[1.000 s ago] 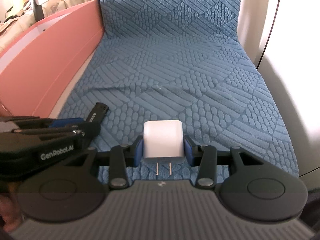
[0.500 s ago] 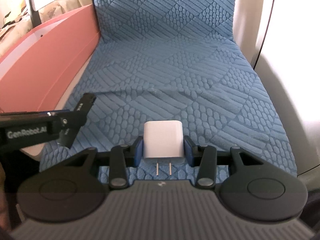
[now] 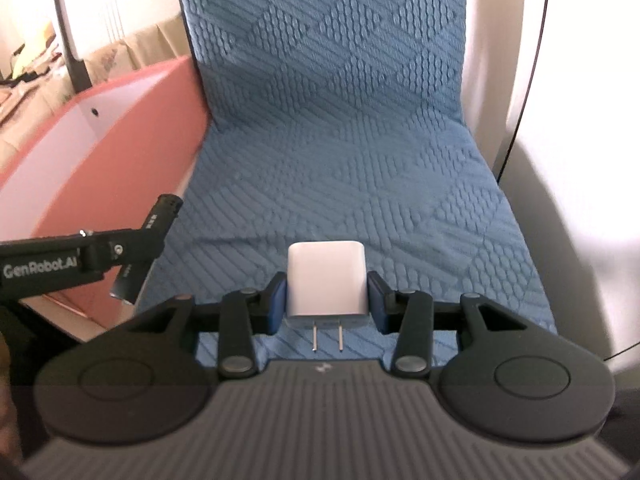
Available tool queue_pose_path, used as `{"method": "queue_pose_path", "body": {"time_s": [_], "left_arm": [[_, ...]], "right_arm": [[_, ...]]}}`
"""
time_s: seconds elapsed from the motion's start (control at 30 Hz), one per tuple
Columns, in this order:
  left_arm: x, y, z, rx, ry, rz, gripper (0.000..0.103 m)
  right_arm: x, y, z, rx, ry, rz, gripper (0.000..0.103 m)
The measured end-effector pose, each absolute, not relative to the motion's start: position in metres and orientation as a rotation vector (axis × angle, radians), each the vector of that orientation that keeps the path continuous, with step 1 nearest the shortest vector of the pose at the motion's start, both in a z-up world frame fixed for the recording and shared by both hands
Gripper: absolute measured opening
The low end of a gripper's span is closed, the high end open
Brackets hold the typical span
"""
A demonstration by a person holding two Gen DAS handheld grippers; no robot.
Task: Organize rigid objects
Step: 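Lift the USB stick with the left gripper while the right gripper carries the small charger to the pink box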
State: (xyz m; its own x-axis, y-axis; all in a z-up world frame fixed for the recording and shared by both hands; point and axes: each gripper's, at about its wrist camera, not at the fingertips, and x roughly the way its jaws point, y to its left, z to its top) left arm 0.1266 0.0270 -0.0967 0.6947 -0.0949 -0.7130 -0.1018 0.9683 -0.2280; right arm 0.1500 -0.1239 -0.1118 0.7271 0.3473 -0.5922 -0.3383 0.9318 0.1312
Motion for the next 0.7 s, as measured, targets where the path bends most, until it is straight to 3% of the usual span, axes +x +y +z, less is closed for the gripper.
{"method": "queue_pose_path", "body": {"time_s": [0.7], "left_arm": [[0.138,0.078,0.015,-0.286,0.693,0.053,0.026]], "right_arm": [[0.147,-0.089,0.013,-0.017,0.512,0.484,0.045]]}}
